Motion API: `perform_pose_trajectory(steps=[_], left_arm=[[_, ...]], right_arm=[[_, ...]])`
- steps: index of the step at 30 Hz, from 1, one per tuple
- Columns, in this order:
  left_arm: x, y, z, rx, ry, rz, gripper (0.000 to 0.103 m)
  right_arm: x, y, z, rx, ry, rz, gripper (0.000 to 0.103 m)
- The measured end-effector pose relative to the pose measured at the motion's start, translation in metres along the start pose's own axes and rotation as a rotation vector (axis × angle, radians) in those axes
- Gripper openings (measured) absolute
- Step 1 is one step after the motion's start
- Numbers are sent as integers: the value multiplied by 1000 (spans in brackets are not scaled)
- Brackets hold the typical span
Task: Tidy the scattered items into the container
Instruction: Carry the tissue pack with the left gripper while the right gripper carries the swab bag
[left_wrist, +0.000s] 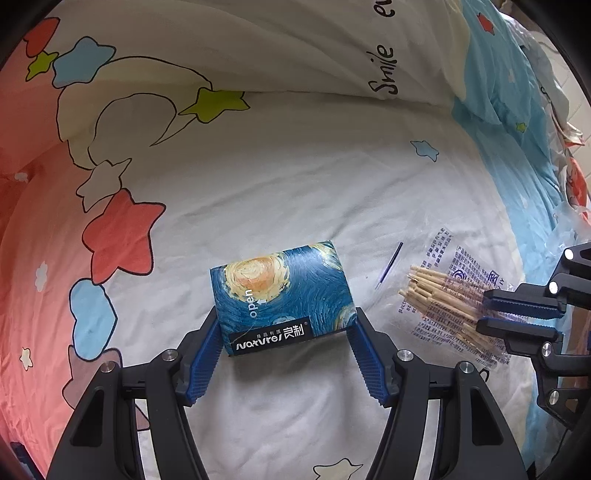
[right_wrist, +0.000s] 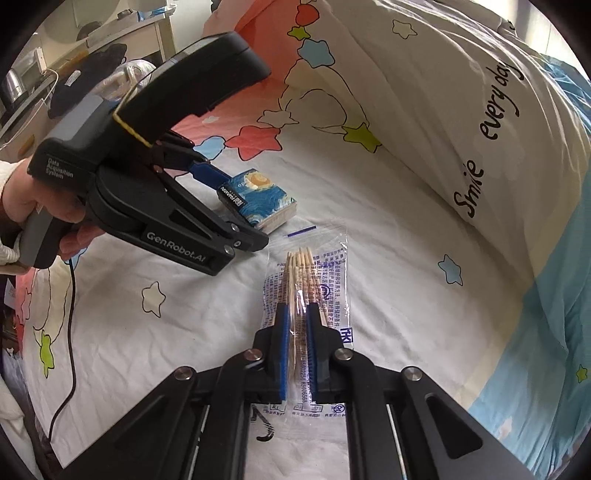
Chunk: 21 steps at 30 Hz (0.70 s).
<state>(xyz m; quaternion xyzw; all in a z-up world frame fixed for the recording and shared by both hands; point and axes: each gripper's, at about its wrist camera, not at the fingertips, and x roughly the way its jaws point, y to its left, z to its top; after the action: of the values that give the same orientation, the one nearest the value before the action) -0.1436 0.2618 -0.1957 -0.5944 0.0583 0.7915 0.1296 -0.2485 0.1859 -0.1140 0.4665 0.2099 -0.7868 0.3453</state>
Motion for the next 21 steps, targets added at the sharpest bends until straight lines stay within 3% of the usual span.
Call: perform_pose_trajectory(steps=[14,17,21], left_arm=[[-63,144,5,-7,-12,19,67],[-68,203,37,-6,-18,15,67],[-88,218,43,-5,-18,15,67]], right_arm=[[-33,35,0,114,-70,-9,5],[-37,39,-5,119,-58,-29,5],[-46,39,-10,145,-54,-45,5]])
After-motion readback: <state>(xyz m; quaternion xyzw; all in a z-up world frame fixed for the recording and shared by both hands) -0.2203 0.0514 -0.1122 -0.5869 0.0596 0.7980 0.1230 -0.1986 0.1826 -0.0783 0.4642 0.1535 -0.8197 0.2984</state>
